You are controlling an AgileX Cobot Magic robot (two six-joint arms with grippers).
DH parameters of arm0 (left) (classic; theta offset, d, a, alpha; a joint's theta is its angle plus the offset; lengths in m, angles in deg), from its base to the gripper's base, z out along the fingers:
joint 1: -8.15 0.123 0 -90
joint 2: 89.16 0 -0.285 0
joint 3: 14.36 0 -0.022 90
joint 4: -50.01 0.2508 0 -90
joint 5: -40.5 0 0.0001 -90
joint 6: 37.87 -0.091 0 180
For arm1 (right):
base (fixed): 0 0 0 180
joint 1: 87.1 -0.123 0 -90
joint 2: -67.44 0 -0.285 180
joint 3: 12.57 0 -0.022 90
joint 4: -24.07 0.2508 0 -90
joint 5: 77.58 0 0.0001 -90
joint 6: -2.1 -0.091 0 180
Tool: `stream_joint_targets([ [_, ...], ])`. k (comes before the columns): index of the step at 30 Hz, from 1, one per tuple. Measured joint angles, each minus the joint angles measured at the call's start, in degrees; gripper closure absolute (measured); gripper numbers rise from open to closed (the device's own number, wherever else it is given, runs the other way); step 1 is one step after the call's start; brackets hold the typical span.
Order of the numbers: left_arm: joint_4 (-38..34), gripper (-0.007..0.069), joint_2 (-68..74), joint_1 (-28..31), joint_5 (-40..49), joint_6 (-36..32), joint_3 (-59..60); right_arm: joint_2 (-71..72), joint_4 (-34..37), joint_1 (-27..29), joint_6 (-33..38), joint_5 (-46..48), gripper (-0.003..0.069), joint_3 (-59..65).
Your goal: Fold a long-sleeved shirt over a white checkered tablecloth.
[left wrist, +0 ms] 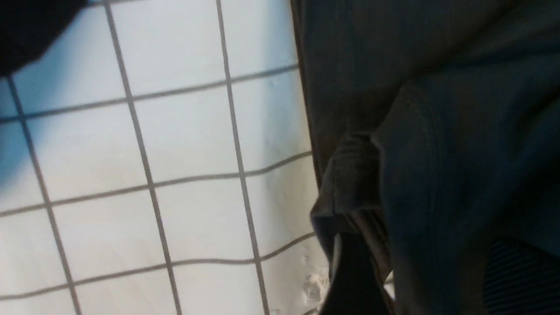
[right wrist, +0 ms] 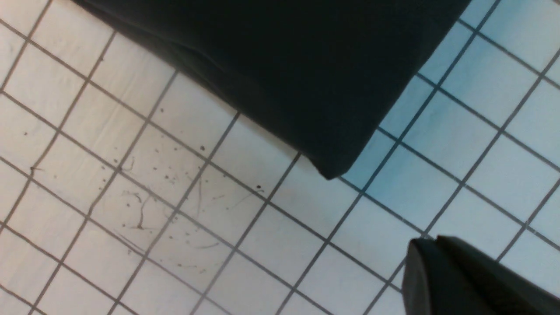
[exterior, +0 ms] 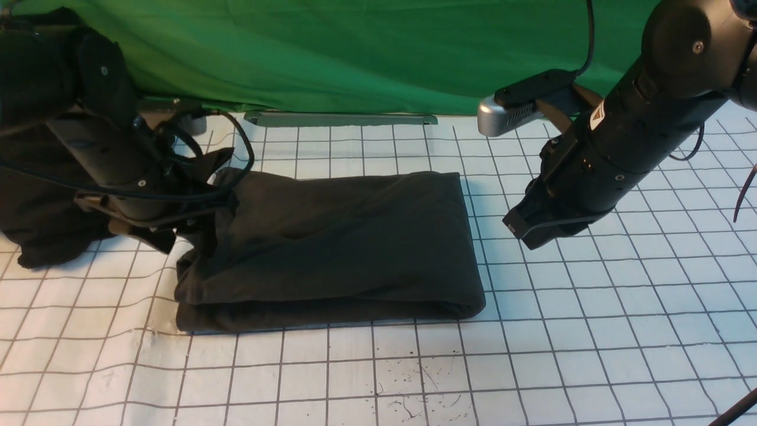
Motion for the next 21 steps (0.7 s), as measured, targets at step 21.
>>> stream_joint_targets([
  [21,-1.8,0.0445,7.9,0.0,-6.3,0.0,-1.8,0.0,0.4,0.0,0.0,-2.0,0.0638,0.0],
])
